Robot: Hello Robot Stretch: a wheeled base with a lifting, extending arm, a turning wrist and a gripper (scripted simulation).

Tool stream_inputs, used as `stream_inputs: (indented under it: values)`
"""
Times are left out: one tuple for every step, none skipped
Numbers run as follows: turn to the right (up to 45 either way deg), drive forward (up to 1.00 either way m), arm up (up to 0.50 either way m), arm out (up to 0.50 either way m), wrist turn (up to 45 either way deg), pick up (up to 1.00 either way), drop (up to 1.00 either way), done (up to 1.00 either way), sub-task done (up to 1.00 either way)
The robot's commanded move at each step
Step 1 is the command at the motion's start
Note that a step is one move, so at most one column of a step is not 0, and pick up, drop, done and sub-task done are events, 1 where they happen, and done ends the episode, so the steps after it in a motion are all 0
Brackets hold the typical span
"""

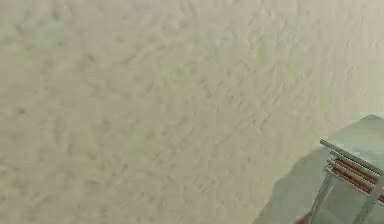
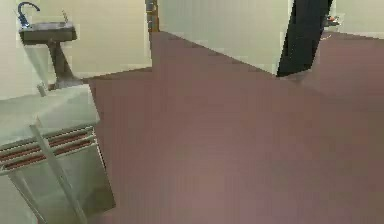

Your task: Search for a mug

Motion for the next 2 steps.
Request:
stream_inputs:
  values:
    - [45.0,0.0,0.0,0.0,0.0,0.0,0.0,0.0,0.0]
    - [45.0,0.0,0.0,0.0,0.0,0.0,0.0,0.0,0.0]
